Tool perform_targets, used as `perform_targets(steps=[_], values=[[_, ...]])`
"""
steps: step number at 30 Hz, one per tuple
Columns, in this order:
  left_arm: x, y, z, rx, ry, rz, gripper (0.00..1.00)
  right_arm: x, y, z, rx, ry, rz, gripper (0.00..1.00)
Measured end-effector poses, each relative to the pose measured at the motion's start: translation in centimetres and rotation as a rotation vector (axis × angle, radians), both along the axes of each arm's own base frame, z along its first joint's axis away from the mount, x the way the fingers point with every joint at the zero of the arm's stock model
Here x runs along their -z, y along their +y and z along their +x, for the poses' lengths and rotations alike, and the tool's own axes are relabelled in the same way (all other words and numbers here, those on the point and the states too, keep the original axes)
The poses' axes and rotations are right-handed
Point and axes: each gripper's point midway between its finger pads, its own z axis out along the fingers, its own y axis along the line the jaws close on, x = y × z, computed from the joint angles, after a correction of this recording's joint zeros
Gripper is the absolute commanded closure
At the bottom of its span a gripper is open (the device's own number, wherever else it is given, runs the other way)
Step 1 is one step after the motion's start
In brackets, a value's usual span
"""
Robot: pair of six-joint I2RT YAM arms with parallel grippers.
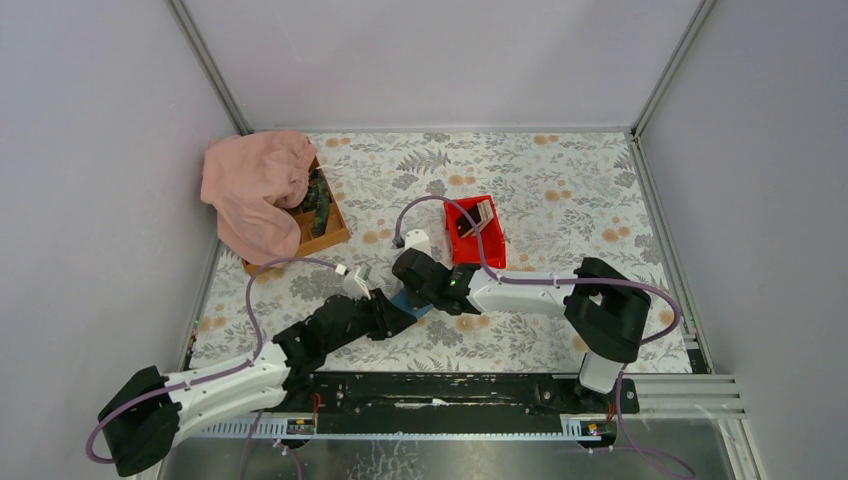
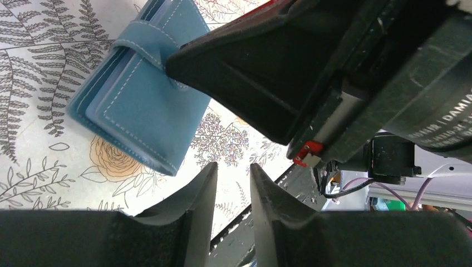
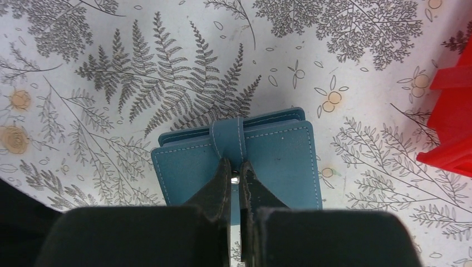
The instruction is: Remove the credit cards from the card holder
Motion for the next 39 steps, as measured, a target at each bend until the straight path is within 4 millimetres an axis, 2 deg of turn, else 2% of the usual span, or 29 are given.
perform_targets(steps=[3, 11, 21, 26, 34, 39], values=[[0.5, -0.2, 0.2, -0.004, 0.01, -0.003, 0.66, -0.1, 0.4, -0.2, -0.001, 0.012, 0.024, 1.0], [3.9, 0.8, 0.0, -0.042, 0.072, 0.064, 0.64, 0.5, 0.5, -0.8, -0.014, 0.041, 0.037, 1.0], [4.7, 1.4, 0.7, -0.102, 0.079, 0.094, 0.61, 1.4, 0.0, -1.4, -0.022, 0.057, 0.036, 1.0], [5.2, 1.3, 0.8, -0.107, 0.095, 0.103, 0.61, 0.8, -0.2, -1.7, -0.033, 0.064, 0.057, 1.0], [5.1, 0.7, 1.4, -0.113, 0.089, 0.086, 0.61, -2.5, 0.9, -3.1, -0.094, 0.095, 0.173, 1.0], [4.9, 0.8, 1.5, -0.12, 0.083, 0.085, 0.59, -3.0, 1.2, -3.5, -0.112, 0.107, 0.196, 1.0]])
